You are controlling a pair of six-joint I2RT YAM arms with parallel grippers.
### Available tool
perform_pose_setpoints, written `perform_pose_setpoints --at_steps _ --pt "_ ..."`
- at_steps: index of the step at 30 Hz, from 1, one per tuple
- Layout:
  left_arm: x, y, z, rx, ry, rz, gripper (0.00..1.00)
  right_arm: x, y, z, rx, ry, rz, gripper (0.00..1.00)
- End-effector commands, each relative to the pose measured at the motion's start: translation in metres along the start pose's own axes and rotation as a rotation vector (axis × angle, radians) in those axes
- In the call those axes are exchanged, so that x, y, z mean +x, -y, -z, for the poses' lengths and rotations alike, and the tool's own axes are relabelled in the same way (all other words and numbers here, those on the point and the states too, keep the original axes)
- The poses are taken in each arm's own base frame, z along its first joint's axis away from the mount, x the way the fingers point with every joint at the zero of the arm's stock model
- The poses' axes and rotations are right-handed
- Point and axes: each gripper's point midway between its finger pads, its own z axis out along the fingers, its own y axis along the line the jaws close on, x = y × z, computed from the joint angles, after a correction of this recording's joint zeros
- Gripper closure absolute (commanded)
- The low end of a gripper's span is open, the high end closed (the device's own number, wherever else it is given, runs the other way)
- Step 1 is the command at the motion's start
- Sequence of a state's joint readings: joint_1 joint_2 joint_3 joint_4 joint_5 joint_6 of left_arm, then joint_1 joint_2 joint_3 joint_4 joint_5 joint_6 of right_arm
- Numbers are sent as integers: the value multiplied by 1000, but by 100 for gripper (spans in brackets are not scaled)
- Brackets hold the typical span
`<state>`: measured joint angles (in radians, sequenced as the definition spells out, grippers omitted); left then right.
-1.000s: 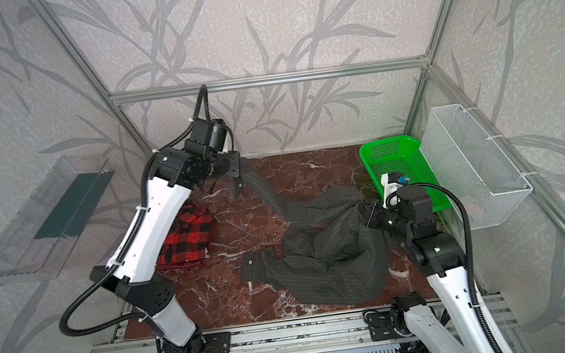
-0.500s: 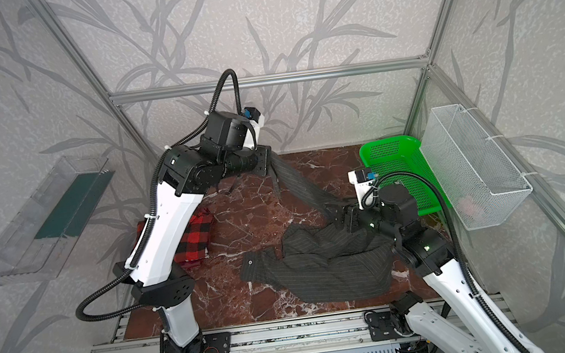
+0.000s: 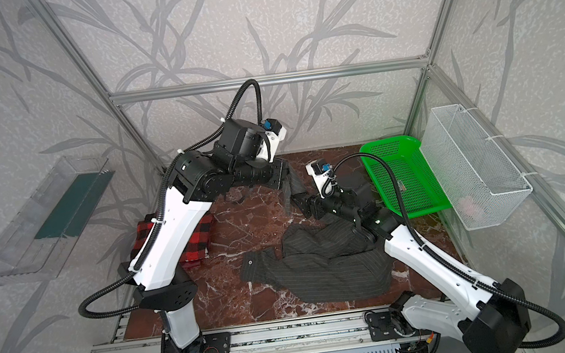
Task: Fold and stack the long sleeve shirts
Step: 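Lift the grey shirt with the right gripper while the left gripper grasps its near edge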
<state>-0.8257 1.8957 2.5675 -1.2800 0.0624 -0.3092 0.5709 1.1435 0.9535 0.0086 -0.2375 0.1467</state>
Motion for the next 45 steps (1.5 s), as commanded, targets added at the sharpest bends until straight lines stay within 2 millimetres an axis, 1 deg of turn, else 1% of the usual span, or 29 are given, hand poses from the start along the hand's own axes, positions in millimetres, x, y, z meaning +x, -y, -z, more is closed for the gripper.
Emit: perform_pose_setpoints --at_steps 1,3,4,5,7,8,10,13,14,15,16,18,19,20,22,23,25,27,29,30,31,33,35,37,41,45 --pt "8 5 6 27 -23 -3 100 -24 -10 -7 -46 70 56 41" --pt "9 6 7 31 -22 -9 100 -25 -9 -8 -44 78 49 68" --pt "10 5 6 30 -24 -12 100 -28 -8 -7 -38 88 48 77" --pt "11 5 6 34 -26 -18 100 -30 -8 -6 -32 95 48 83" --pt "15 3 5 27 -33 -28 100 -37 -5 0 -2 108 48 98" --pt "18 1 5 21 -40 -35 98 -40 -2 4 22 113 49 100" --pt "24 -4 5 0 -49 -51 91 -48 7 15 88 136 45 100" --pt "33 -15 11 -46 -44 -74 71 -59 25 34 171 168 -9 100" --pt "37 -20 15 -62 -36 -82 59 -62 34 41 199 177 -43 100" --pt "40 -24 19 -72 -22 -88 50 -65 41 48 216 190 -78 100" --pt "44 -27 24 -81 -11 -95 44 -66 49 55 239 199 -113 100" --pt "56 -35 31 -92 15 -112 35 -71 66 71 284 226 -177 100" --pt "62 -38 33 -94 23 -120 31 -73 71 77 292 242 -200 100" --pt "71 -41 35 -93 30 -131 29 -76 76 84 305 259 -223 100" --pt "90 -48 30 -97 31 -153 28 -83 81 97 315 293 -247 100" --pt "100 -51 26 -95 31 -170 26 -87 82 103 316 308 -255 100" --pt "125 -58 9 -92 17 -192 18 -94 80 114 326 331 -253 100" --pt "155 -63 -18 -75 -25 -229 17 -103 75 126 327 360 -247 100" --pt "179 -72 -44 -89 -64 -234 17 -111 69 137 324 387 -240 100" --pt "193 -73 -58 -77 -103 -246 17 -115 65 143 322 399 -234 100" --pt "202 -73 -69 -74 -134 -254 17 -118 62 147 319 404 -226 100" --pt "214 -79 -92 -95 -194 -262 17 -125 54 157 308 419 -206 100" --pt "217 -82 -110 -110 -227 -271 18 -129 49 164 299 431 -198 100" --pt "227 -78 -127 -56 -282 -298 18 -130 44 169 283 438 -192 100" --pt "235 -79 -155 -47 -316 -331 20 -129 37 175 265 436 -181 100" --pt "242 -86 -181 -68 -325 -375 21 -135 27 187 252 454 -153 100"
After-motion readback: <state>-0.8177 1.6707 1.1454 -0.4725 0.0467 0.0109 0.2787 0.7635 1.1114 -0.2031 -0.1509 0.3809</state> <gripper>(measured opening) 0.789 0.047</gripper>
